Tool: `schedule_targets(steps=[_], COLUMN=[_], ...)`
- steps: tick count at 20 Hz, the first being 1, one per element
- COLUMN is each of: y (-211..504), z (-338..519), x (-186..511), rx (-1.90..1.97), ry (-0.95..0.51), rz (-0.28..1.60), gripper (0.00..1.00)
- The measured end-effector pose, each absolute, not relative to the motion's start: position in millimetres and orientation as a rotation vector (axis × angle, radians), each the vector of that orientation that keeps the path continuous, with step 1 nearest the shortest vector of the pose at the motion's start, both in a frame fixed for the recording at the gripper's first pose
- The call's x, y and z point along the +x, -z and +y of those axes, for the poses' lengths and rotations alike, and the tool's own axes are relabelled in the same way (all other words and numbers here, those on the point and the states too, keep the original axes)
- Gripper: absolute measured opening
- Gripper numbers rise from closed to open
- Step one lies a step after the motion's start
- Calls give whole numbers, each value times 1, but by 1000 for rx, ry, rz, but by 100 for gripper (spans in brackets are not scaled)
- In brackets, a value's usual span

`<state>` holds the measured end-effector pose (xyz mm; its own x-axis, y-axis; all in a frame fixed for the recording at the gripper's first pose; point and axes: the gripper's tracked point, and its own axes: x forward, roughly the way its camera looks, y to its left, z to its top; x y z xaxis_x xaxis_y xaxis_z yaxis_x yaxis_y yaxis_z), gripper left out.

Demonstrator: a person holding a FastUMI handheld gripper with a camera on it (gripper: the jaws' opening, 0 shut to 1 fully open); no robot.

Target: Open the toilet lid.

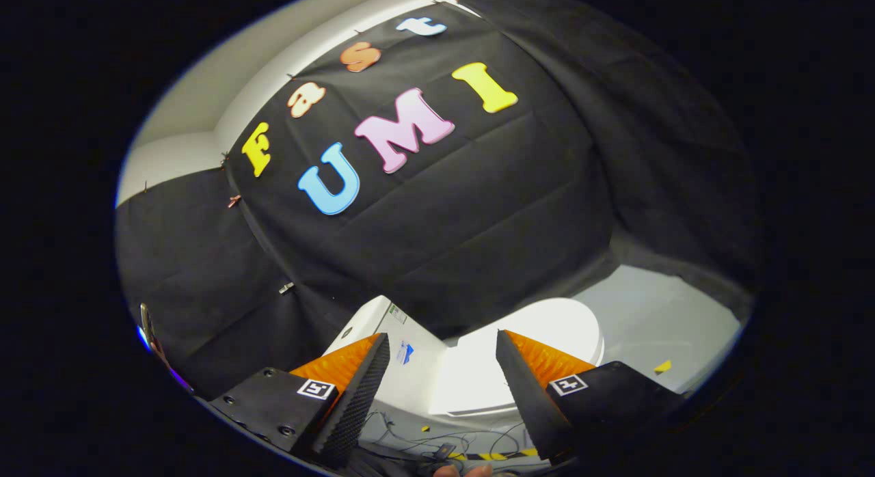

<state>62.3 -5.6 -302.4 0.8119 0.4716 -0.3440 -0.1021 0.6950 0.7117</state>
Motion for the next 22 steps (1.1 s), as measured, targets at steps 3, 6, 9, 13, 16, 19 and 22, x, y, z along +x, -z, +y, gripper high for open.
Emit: schedule_targets(steps=[3,6,9,13,16,19,22], y=[366,427,482,540,577,606,636], z=[-19,-27,-36,-42,-50,-49,-41], x=[65,61,57,49,47,48,48], rx=[812,884,928,989,1009,1008,1035], ry=[-318,-325,-313,-291,-260,-243,-237], rz=[638,746,842,944,1015,1060,1123], gripper=[97,98,97,97,97,97,96])
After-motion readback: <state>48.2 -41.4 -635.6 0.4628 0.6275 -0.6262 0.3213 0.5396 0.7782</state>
